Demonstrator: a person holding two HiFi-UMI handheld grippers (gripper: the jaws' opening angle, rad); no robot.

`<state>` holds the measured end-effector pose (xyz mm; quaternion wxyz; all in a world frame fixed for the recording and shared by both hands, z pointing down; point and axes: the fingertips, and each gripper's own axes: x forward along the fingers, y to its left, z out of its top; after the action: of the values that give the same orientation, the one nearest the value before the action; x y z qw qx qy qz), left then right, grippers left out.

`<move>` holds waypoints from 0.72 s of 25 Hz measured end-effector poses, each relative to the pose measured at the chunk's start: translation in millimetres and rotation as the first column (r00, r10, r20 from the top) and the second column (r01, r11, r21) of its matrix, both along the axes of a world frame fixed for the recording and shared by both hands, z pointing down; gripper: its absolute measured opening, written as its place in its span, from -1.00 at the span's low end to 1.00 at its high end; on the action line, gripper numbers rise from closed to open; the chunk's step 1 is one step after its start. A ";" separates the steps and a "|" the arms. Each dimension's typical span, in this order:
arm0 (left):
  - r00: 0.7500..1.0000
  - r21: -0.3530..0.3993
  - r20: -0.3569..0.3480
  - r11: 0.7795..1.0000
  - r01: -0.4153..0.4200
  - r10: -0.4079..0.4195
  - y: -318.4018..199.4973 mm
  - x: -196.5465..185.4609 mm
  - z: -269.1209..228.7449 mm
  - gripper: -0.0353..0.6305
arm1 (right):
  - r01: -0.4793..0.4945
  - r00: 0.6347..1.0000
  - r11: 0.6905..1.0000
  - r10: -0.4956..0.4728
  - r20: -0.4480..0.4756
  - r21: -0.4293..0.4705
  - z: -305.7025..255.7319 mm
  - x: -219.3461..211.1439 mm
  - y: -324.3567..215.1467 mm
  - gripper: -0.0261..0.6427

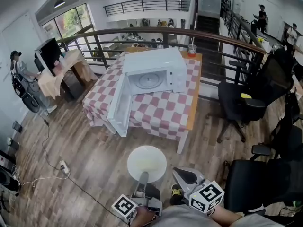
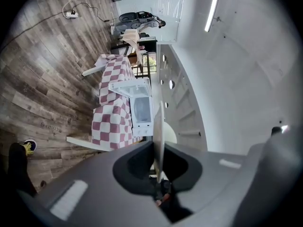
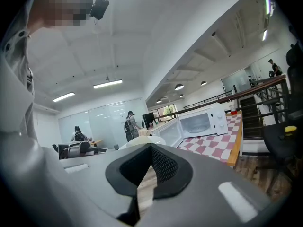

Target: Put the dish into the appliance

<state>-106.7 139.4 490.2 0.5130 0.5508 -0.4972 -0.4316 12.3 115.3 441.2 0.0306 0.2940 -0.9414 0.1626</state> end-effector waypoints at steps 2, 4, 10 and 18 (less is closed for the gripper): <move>1.000 0.001 0.002 1.000 -0.001 0.001 -17.8 2.0 -1.1 -0.82 | -0.004 1.000 1.000 0.004 0.003 -0.002 -0.5 3.3 -18.0 -0.93; 1.000 -0.002 0.006 1.000 -0.003 0.003 -33.8 4.9 -1.1 -0.82 | -0.006 1.000 1.000 0.006 0.006 -0.004 -0.7 6.3 -34.3 -0.92; 1.000 -0.014 0.000 1.000 0.000 0.000 -77.4 17.3 0.3 -0.82 | -0.011 1.000 1.000 0.011 0.019 -0.008 -0.8 18.4 -78.7 -0.93; 1.000 -0.007 0.005 1.000 0.008 -0.008 -116.7 25.3 3.0 -0.82 | -0.003 0.999 1.000 0.003 0.032 -0.002 2.8 26.7 -121.2 -0.93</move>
<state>-81.3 22.7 493.2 0.5121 0.5482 -0.5022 -0.4302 39.0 -5.9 444.0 0.0157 0.2927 -0.9412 0.1681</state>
